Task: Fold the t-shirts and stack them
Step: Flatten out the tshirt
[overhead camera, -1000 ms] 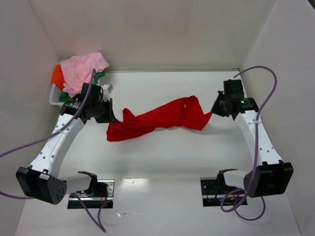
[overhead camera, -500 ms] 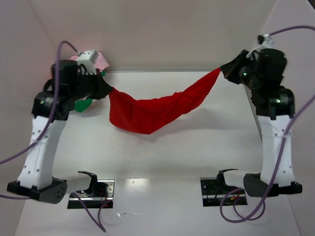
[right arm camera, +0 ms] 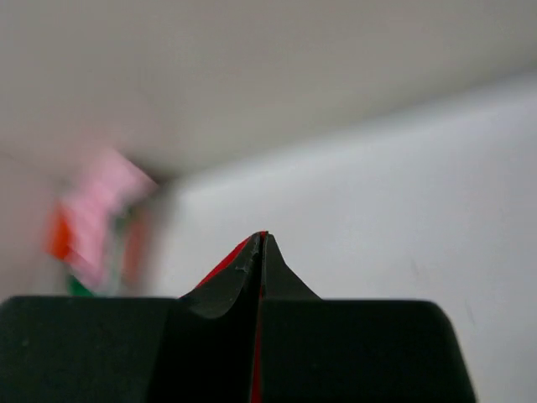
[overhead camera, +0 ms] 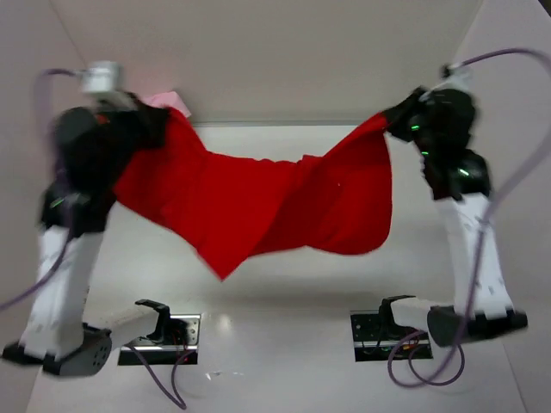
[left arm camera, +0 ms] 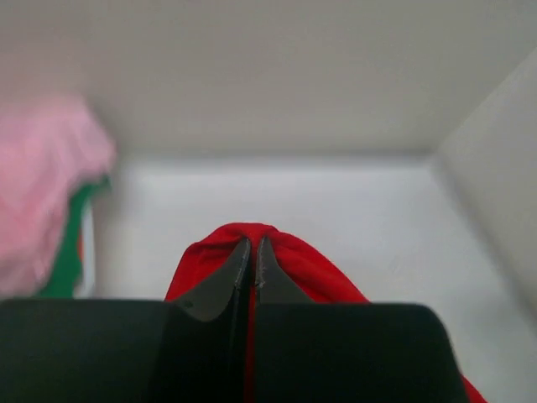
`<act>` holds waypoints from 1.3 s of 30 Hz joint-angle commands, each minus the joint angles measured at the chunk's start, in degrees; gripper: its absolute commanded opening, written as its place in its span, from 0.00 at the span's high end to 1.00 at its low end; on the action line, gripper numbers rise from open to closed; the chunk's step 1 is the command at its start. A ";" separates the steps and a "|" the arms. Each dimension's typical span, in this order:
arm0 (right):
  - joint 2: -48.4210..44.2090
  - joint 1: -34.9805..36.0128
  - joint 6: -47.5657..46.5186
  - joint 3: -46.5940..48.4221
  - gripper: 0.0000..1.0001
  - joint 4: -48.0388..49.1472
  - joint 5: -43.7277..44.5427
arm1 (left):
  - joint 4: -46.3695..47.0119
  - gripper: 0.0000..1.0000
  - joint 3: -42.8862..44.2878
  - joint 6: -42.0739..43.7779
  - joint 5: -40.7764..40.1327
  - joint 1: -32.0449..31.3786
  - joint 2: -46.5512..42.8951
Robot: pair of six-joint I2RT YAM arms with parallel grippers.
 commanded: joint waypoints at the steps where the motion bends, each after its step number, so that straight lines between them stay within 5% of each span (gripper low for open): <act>1: 4.54 1.34 1.11 -18.16 1.00 -4.07 0.41 | -7.55 1.00 -21.15 -1.65 3.60 -0.10 8.10; 7: -6.01 1.34 -1.18 -22.85 1.00 -11.19 3.05 | -14.92 1.00 -28.66 -2.36 2.28 -0.10 -4.38; 15: -3.12 1.34 -1.69 -15.57 1.00 -9.79 1.99 | -14.84 1.00 -21.28 -2.36 4.92 -0.10 -3.97; 33: 0.84 1.34 -3.37 19.24 1.00 -7.15 13.06 | -5.44 1.00 6.30 1.69 -17.22 -0.10 -4.75; 39: -6.19 1.34 -3.37 20.48 1.00 -3.81 15.09 | -2.36 1.00 5.10 2.21 -21.18 -0.10 -11.77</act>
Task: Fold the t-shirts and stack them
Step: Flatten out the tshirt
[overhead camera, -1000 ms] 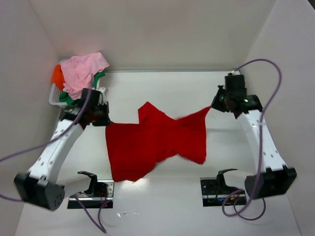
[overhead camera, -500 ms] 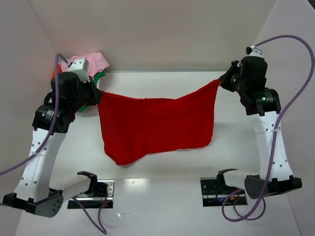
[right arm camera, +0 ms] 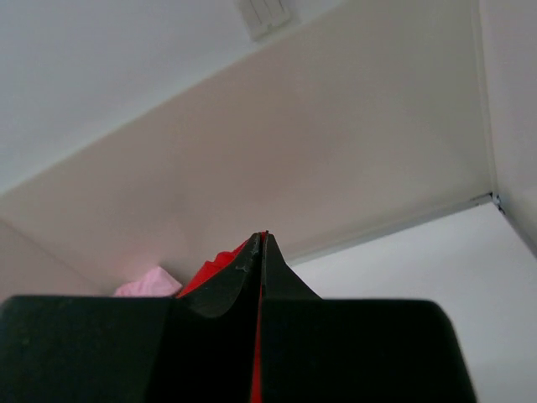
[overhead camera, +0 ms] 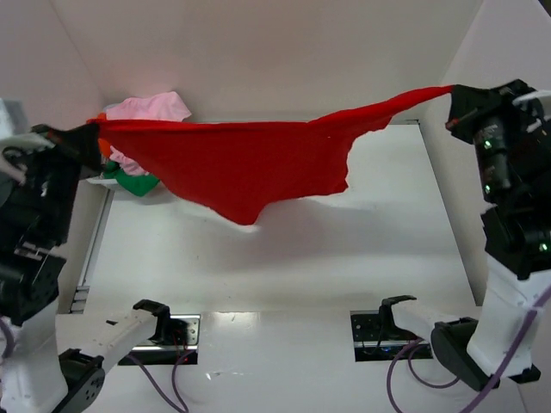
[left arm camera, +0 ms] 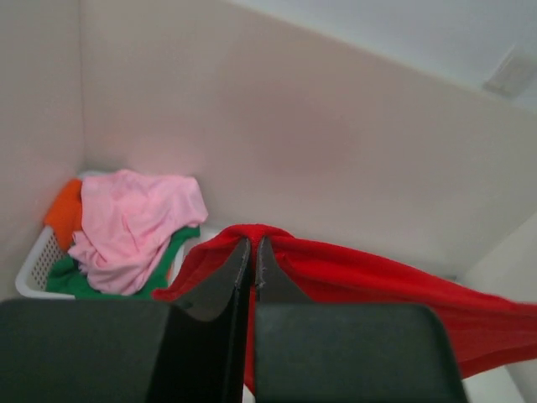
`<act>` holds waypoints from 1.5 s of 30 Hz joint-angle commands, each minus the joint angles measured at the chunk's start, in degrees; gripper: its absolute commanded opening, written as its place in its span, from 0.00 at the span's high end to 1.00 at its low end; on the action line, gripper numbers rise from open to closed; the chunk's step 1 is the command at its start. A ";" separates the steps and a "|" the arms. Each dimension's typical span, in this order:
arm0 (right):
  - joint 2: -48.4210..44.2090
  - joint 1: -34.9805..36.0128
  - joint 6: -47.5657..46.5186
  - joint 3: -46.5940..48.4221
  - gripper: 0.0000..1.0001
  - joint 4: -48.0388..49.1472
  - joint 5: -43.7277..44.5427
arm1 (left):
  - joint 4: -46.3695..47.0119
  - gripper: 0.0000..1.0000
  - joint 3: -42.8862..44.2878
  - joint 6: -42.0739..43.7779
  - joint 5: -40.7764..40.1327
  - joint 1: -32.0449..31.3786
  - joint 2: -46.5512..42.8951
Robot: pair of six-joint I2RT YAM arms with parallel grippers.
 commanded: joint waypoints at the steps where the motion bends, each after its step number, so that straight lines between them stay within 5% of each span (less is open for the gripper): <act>1: -3.79 0.47 -1.16 1.07 1.00 4.34 3.84 | 4.07 1.00 0.37 1.86 -4.66 0.01 -4.09; 21: -12.05 0.47 0.43 -14.75 1.00 3.02 -6.62 | 4.06 1.00 -16.93 -4.11 1.66 0.01 -14.10; 28: -14.17 0.47 0.33 -29.66 1.00 2.49 -7.32 | 5.12 1.00 -27.39 -6.13 5.80 0.01 -15.26; 34: -11.89 0.47 1.48 -36.72 1.00 6.53 -10.58 | 6.26 1.00 -27.93 -4.73 8.87 0.01 -11.93; 45: -4.42 0.47 1.48 -30.15 1.00 13.12 -6.18 | 13.99 1.00 -23.01 -1.92 8.08 0.01 -1.56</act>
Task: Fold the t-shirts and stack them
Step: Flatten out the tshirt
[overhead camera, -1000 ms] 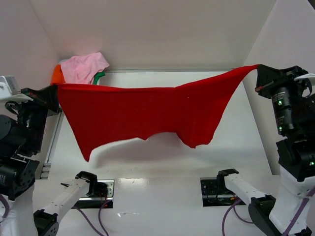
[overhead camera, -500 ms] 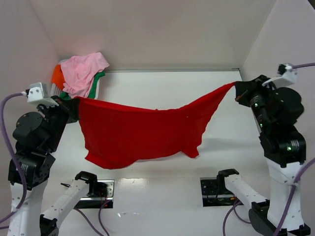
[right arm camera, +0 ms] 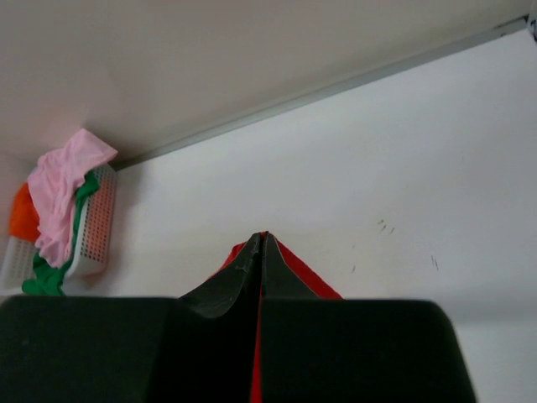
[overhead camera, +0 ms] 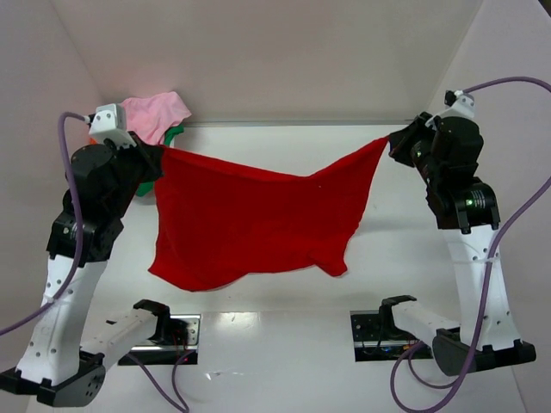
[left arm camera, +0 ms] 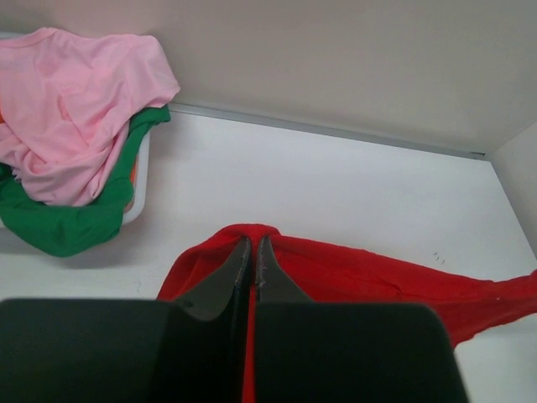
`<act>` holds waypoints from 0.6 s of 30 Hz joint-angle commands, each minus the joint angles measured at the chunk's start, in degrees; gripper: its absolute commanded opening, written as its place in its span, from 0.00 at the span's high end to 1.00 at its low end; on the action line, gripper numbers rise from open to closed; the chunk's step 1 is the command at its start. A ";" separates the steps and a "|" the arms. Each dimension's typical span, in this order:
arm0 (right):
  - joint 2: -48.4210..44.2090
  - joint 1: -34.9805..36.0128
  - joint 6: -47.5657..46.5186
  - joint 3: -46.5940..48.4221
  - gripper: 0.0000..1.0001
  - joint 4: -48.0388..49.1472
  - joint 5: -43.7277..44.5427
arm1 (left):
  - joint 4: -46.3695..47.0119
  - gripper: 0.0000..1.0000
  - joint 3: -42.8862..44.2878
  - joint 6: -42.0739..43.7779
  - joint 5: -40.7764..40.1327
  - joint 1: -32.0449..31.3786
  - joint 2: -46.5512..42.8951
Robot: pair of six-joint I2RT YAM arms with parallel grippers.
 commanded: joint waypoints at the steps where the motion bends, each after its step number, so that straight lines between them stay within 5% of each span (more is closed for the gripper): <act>1: 1.53 0.36 -0.25 6.31 1.00 8.28 3.04 | 6.89 1.00 3.39 1.30 1.24 0.01 1.38; 10: 11.29 0.36 -3.85 31.44 1.00 10.74 7.18 | 8.22 1.00 17.62 4.55 2.12 0.01 9.64; 18: 10.77 0.36 -7.37 39.90 1.00 17.68 6.65 | 5.32 1.00 28.71 3.41 8.54 0.01 12.54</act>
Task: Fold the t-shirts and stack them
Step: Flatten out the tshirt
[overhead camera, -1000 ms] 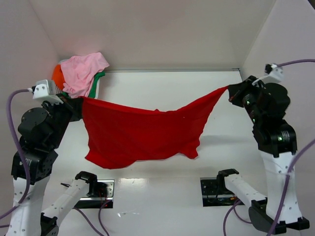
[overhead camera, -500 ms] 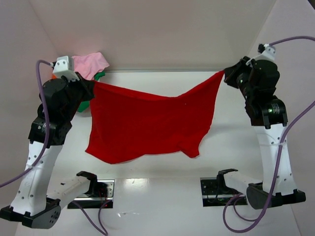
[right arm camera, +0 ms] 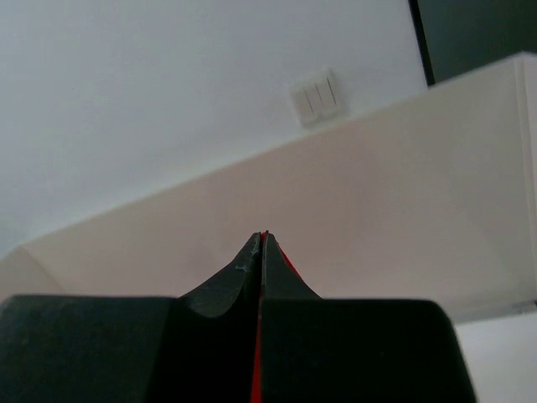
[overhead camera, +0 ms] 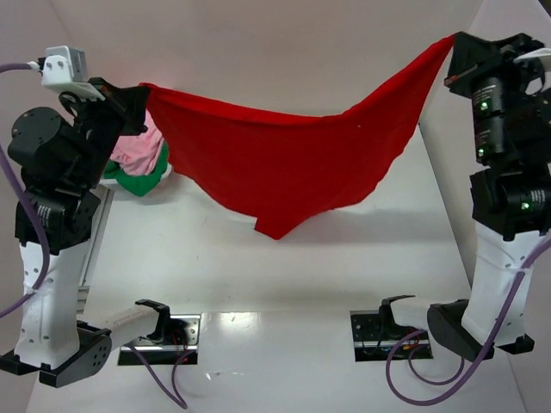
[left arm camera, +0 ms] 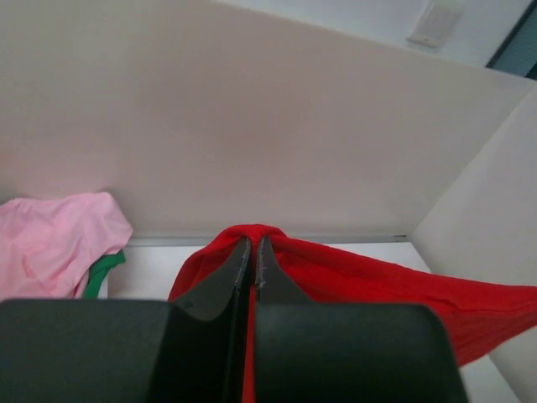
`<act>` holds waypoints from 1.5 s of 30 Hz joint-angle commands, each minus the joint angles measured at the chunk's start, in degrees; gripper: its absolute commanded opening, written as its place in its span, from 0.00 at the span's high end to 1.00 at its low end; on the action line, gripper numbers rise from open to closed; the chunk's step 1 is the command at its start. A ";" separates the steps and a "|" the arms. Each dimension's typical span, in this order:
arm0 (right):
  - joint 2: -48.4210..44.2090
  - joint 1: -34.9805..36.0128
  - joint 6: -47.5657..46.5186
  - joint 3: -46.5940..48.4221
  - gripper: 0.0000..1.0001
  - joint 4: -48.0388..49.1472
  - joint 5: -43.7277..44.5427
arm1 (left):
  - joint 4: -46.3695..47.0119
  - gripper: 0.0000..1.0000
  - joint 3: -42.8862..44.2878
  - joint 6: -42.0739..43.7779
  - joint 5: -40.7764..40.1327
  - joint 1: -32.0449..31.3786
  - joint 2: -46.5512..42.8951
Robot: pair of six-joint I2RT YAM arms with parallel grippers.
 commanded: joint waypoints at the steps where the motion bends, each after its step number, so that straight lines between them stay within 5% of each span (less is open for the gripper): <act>1: -1.08 0.36 -3.09 5.75 1.00 8.02 0.62 | 0.86 1.00 2.90 0.33 3.60 0.01 -1.03; 7: 0.76 0.36 -4.50 15.34 1.00 6.45 0.61 | -1.79 1.00 -5.95 -2.48 4.92 0.01 -9.89; 18: -11.09 0.36 -2.30 10.88 1.00 4.87 -4.57 | -11.10 1.00 -12.30 -3.63 8.79 0.01 -25.81; 32: -21.65 -0.17 -1.68 12.11 1.00 -1.64 -7.12 | -15.32 1.00 -3.00 -5.56 7.13 0.01 -32.59; 35: -19.81 -0.17 -1.68 8.78 1.00 -2.52 -7.12 | -12.78 1.00 -4.91 -5.56 3.61 0.01 -31.80; 45: -17.96 -0.17 -1.08 -19.32 1.00 8.72 -6.24 | -2.14 1.00 -33.56 -7.41 2.46 0.01 -29.52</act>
